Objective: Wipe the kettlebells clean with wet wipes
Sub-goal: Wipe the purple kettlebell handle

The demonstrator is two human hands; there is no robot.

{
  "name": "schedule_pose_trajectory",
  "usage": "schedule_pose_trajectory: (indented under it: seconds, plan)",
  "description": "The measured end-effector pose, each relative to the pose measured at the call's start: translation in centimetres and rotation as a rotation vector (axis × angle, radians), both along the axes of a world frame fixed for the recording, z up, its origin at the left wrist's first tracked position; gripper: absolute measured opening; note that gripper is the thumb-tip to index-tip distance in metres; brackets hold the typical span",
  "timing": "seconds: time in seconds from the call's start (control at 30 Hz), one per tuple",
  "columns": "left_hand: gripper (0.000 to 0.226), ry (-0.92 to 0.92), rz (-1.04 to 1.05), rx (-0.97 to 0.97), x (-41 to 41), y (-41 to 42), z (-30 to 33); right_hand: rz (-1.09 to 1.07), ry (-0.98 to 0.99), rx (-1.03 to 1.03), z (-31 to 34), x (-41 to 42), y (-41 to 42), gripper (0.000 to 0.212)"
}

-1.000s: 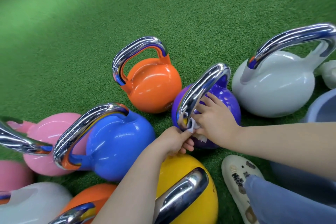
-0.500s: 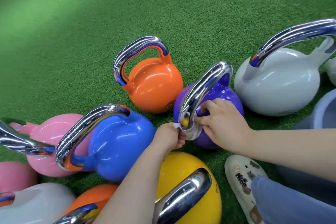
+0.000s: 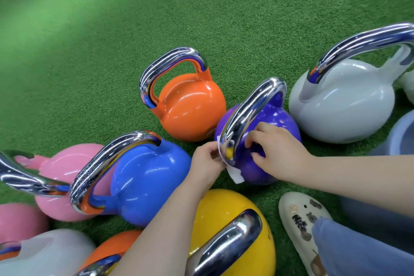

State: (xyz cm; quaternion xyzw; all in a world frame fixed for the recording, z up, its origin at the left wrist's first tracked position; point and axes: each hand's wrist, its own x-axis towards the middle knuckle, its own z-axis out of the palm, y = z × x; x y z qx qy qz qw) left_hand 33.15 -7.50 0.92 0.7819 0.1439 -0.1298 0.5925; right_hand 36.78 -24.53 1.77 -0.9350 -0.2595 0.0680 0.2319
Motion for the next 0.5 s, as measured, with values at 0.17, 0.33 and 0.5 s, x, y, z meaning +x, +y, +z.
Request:
schedule_pose_trajectory:
  seconds: [0.17,0.33,0.5]
  plan:
    - [0.033,0.027,0.047,-0.103,0.1,0.1,-0.5,-0.033,0.014,0.062,-0.1,-0.3,0.1,0.019]
    - [0.024,0.088,-0.107,-0.177,0.1,1.5,-0.7,-0.141,0.173,0.169,0.0,1.0,0.2,0.017]
    - [0.011,0.040,-0.272,-0.001,1.0,2.1,0.2,-0.180,0.319,0.192,0.9,2.7,0.3,0.016]
